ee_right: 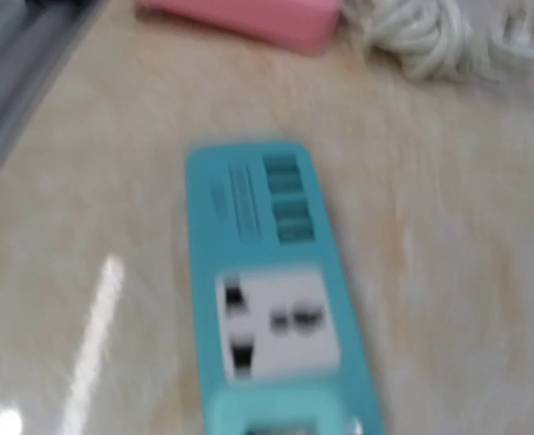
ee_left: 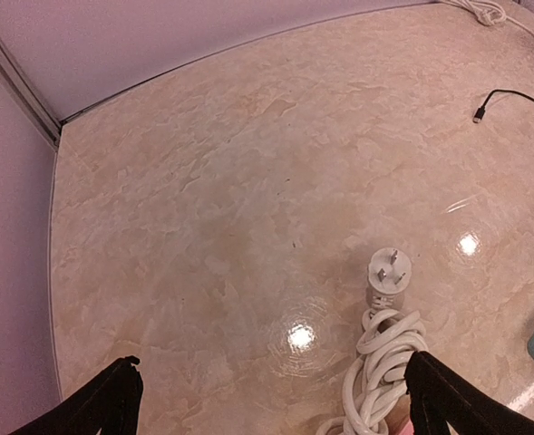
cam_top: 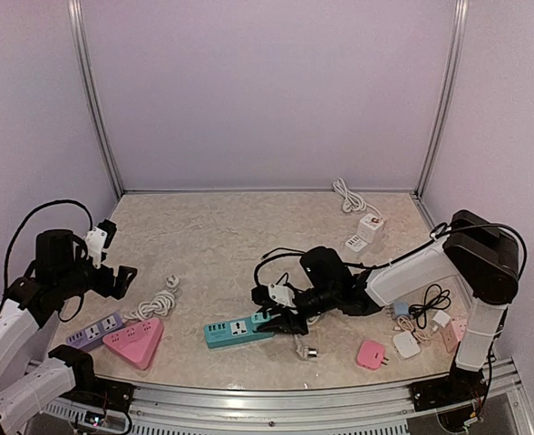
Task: Insert the plug
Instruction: Insert the plug into the socket.
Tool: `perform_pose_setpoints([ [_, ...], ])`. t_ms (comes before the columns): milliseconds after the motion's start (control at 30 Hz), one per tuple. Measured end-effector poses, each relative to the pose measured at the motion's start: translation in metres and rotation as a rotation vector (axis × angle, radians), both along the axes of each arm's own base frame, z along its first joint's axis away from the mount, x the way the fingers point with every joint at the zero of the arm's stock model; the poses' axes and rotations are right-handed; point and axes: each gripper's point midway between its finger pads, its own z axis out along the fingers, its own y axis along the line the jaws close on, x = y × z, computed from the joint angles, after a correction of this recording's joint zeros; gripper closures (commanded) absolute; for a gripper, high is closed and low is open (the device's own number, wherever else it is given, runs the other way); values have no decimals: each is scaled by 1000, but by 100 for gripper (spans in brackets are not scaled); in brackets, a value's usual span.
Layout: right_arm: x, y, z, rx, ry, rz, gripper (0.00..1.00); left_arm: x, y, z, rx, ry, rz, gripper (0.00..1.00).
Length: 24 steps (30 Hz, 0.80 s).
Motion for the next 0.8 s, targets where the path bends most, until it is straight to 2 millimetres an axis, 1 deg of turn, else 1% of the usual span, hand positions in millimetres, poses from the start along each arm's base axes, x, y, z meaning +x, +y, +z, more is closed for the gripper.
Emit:
perform_pose_setpoints([
  [33,1,-1,-2,-16,7,-11,53,0,0,0,0,0,0,1],
  [100,0,-10,-16,-83,41,-36,38,0,0,0,0,-2,0,1],
  [133,-2,-13,-20,-97,53,-35,33,0,0,0,0,-2,0,1],
  [233,1,-18,-16,-114,68,-72,25,-1,-1,2,-1,-6,-3,1],
  [300,1,-22,-11,-121,76,-96,22,-1,-2,3,-2,-11,-6,1],
  [367,1,-25,-1,-118,76,-113,22,-1,-2,4,-3,-17,-9,1],
  [467,2,-29,21,-105,71,-142,21,-2,-3,7,-5,-27,-14,1],
  [567,5,-34,42,-130,105,-198,21,-4,-5,10,-7,-40,-20,1],
  [633,13,-37,57,-165,136,-268,24,-4,-6,12,-9,-51,-24,1],
  [700,23,-43,76,-196,165,-371,24,-6,-7,15,-12,-63,-31,1],
  [767,31,-55,91,-204,187,-479,22,-7,-9,19,-16,-77,-35,1],
  [800,37,-68,100,-204,197,-569,19,-8,-9,21,-20,-86,-38,1],
])
